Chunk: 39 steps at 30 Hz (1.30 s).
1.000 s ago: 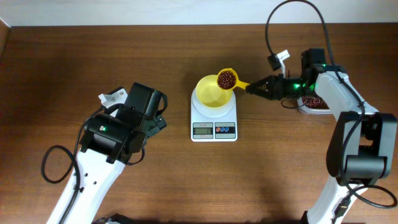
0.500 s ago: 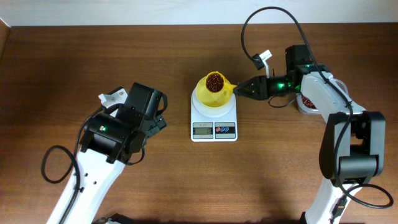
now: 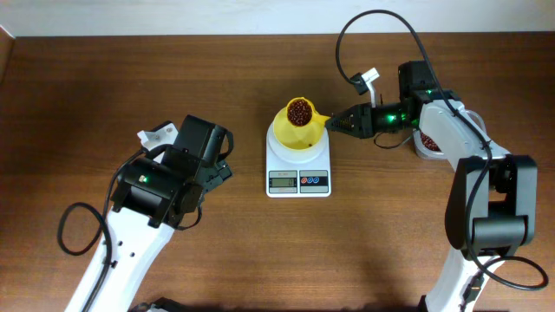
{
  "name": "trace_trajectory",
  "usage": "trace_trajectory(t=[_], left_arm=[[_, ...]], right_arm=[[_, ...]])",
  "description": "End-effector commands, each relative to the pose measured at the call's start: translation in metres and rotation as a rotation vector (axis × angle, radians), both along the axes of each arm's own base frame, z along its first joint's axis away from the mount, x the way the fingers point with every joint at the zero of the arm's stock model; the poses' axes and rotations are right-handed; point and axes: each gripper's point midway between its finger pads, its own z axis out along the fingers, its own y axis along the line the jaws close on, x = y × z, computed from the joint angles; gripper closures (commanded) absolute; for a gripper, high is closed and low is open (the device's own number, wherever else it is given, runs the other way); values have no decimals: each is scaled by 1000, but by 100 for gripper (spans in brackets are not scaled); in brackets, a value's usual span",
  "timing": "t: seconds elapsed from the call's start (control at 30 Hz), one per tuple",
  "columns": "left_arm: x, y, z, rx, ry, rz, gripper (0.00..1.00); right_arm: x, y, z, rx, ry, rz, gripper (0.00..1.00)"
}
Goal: Scoop item into bowl and weigh 50g on scale
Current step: 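Tilt the scoop with the right gripper to pour beans into the bowl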
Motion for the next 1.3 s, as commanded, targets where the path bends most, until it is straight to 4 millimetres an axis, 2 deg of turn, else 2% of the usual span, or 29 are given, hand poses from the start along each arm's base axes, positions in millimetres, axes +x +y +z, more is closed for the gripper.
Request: trace_trajectory(t=[0.0,0.27,0.83,1.03,1.17,1.27], left_arm=[[-1,3,4,4,-14,7,1],[-1,3,4,4,-14,7,1],[-1,3,4,4,-14,7,1],[-1,3,4,4,-14,7,1],[-1,3,4,4,-14,7,1],[-1,3,4,4,-14,7,1]], right_arm=[[4,-3,-11,-40,-16,-8,96],[12,-2,-8,-37,-83,-9,96],[13,-4,-12,-59,-76,-17,96],[21,-14,-31,-185,-83,-63,96],[21,-14,-30,-184,-84,-63,96],[21,-13,-20,-176,-106,-63,96]])
